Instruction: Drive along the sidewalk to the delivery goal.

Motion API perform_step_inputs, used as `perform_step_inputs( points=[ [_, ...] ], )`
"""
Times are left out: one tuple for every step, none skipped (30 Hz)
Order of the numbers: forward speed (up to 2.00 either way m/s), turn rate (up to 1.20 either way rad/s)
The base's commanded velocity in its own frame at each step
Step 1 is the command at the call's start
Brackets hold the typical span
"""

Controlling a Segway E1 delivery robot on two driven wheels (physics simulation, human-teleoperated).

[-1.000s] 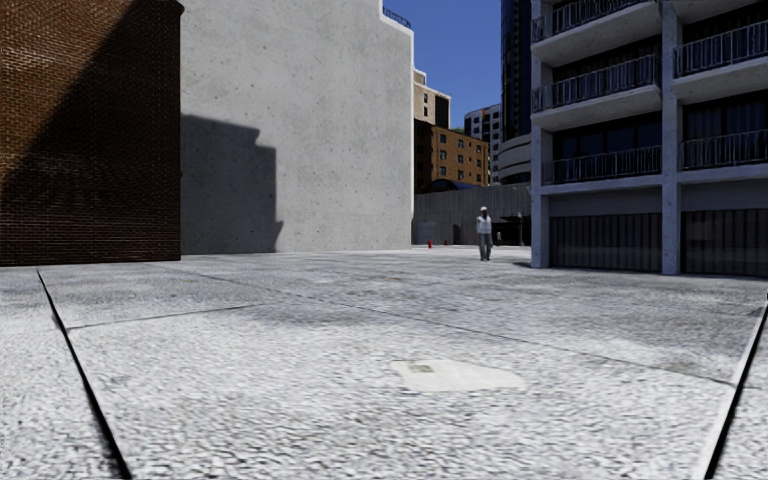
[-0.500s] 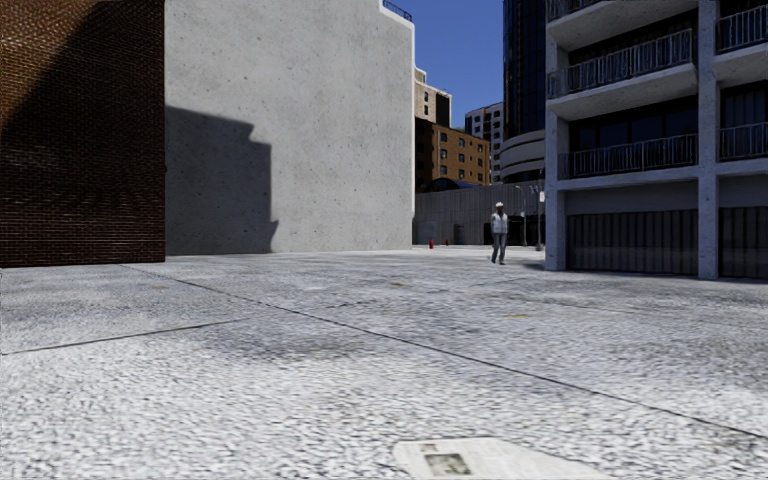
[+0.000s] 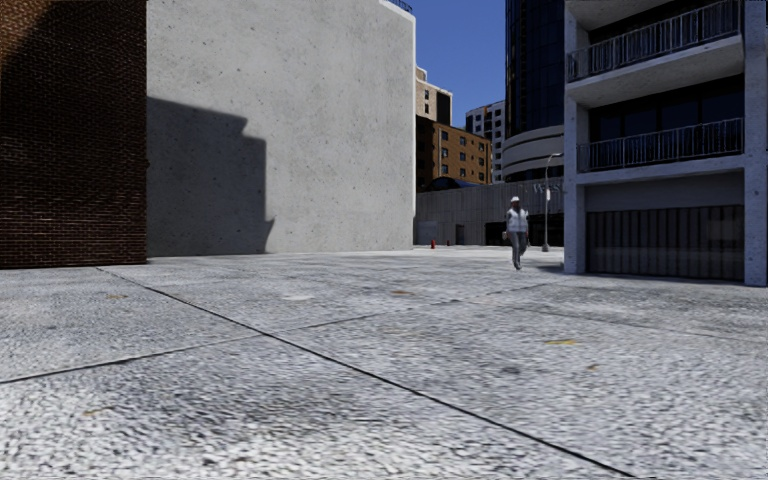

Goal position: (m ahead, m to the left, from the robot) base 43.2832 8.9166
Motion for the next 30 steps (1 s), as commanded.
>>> perform_step_inputs(
  points=[
    [2.00,0.00],
    [2.00,0.00],
    [2.00,0.00],
    [2.00,0.00],
    [2.00,0.00],
    [2.00,0.00],
    [2.00,0.00],
    [2.00,0.00],
    [2.00,0.00],
    [2.00,0.00],
    [2.00,0.00],
    [2.00,0.00],
    [2.00,0.00],
    [2.00,0.00],
    [2.00,0.00],
    [2.00,0.00],
    [2.00,0.00],
    [2.00,0.00],
    [2.00,0.00],
    [2.00,0.00],
    [2.00,0.00],
    [2.00,0.00],
    [2.00,0.00],
    [2.00,0.00],
    [2.00,0.00],
    [2.00,0.00],
    [2.00,0.00],
    [2.00,0.00],
    [2.00,0.00],
    [2.00,0.00]
  ],
)
